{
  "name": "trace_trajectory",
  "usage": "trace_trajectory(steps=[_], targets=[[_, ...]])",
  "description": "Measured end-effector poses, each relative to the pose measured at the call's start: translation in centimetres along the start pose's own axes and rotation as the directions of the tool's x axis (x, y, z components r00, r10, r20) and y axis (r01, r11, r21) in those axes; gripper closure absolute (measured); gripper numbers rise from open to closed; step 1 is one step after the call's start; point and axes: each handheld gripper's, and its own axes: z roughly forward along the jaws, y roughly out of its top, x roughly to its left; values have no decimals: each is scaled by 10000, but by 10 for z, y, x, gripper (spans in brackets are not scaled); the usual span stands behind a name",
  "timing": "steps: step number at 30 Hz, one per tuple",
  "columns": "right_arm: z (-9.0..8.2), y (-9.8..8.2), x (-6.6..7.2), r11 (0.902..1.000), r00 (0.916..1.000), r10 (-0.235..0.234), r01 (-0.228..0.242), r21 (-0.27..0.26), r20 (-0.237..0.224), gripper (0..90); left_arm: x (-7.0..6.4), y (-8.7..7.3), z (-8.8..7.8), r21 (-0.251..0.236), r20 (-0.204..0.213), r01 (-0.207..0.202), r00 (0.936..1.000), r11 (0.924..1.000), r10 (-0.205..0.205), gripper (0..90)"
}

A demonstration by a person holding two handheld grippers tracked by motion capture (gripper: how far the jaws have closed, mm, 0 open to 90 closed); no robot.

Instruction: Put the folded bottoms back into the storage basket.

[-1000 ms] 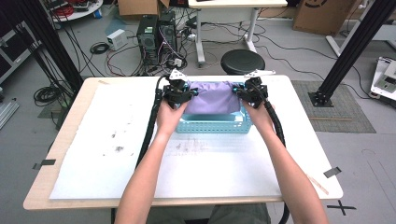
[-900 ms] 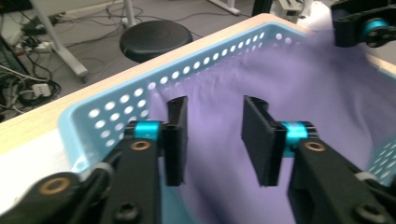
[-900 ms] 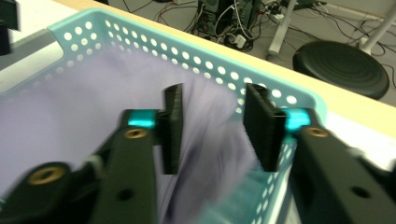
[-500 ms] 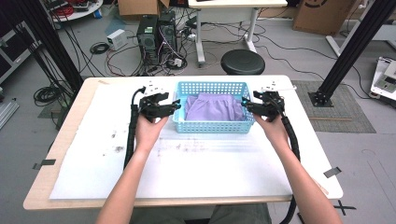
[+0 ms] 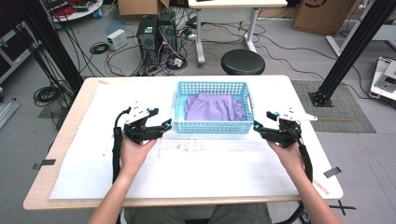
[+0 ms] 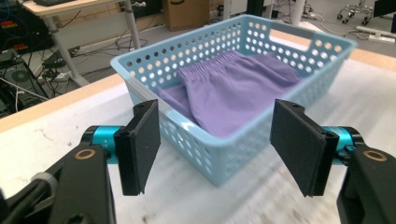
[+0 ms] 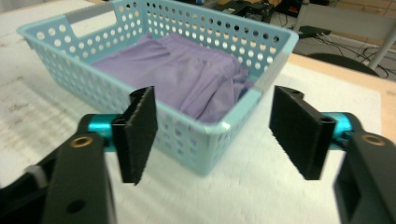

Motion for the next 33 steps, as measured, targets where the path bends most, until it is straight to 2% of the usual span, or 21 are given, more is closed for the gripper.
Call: trace_trajectory(steps=[6,10,16,22,27,28,30,33], targets=[[-2,-23,3,10000,10000,30,-30,88,12,297,-12,-16,-13,-24,-84,-397,9992,9992,397,323],[-2,-28,4,9999,10000,14,-14,121,-3,285,-17,-28,-16,-109,-44,-514,9987,9986,514,322],[-1,-33,7,9999,10000,-14,14,160,5,276,-16,-36,-20,-143,-45,-472,9989,9988,471,318],[4,-37,7,9994,10000,3,-5,344,63,268,-17,-43,-19,-16,-77,-452,9989,9990,452,313],[7,-40,9,9986,9998,-212,209,490,49,268,-21,-45,-15,79,-71,-560,9984,9984,561,313],[7,-40,9,9982,9994,-337,334,500,46,268,-22,-45,-15,49,-89,-583,9983,9983,584,312],[7,-40,9,9981,9995,-309,304,544,82,268,-22,-45,-14,158,-265,-613,9977,9980,617,312],[7,-40,9,9979,9993,-348,342,543,101,267,-21,-45,-14,172,-311,-521,9981,9985,526,307]])
